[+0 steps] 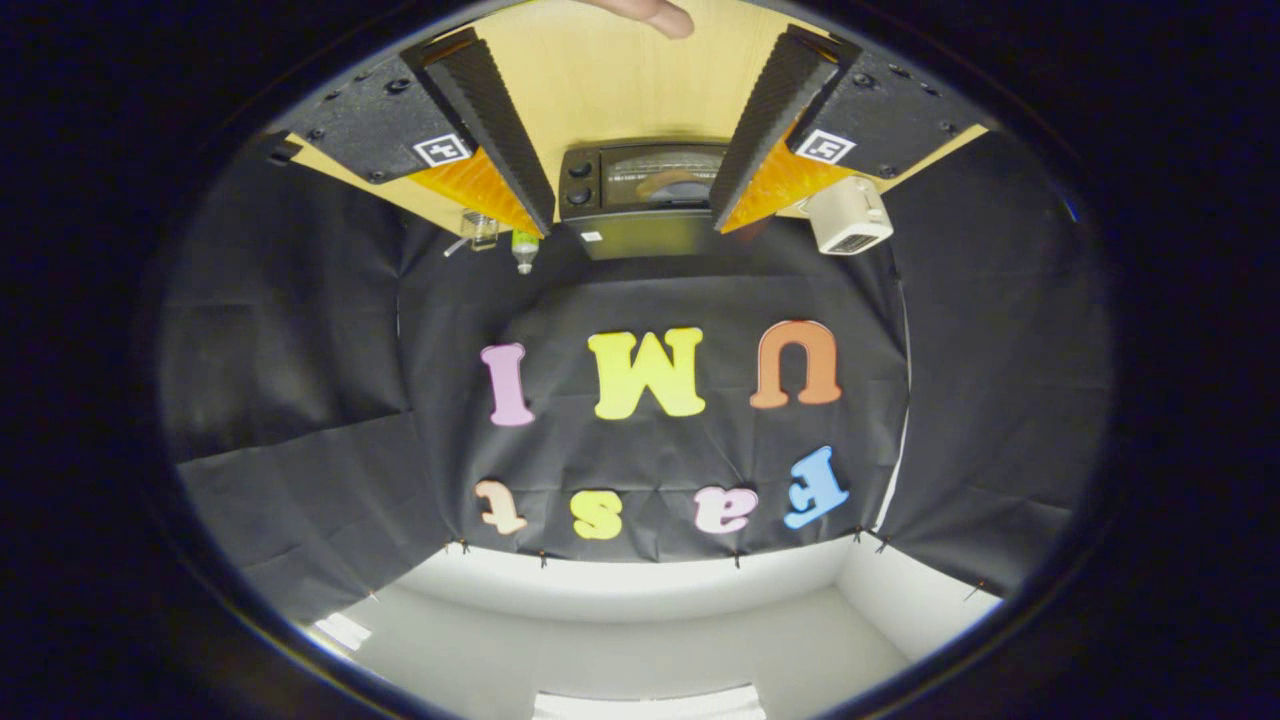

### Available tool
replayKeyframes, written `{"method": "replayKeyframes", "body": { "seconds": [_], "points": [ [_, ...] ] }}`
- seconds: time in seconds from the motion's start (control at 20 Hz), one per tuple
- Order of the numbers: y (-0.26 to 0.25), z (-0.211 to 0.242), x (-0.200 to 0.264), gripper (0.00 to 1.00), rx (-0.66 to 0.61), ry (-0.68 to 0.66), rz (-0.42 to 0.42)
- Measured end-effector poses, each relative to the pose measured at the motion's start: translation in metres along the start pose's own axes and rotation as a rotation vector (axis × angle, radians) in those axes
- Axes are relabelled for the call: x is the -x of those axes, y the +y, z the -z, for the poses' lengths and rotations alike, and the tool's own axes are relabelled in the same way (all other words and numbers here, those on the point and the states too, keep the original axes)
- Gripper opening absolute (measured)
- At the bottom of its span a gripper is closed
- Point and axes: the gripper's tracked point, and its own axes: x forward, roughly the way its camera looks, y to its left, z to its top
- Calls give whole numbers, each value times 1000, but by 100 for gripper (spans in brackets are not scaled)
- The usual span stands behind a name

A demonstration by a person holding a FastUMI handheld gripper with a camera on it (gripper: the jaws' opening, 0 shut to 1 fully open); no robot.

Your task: Open the toaster oven, put the food inside, and close the toaster oven door.

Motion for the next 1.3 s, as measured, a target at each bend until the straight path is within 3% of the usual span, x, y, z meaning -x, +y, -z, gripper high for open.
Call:
{"method": "replayKeyframes", "body": {
  "seconds": [0.35,0.55,1.3],
  "points": [
    [26,-41,48,100,5,-68,-31],
    [22,-39,52,100,-19,-70,-14],
    [44,-7,53,100,20,-13,-71]
  ]
}}
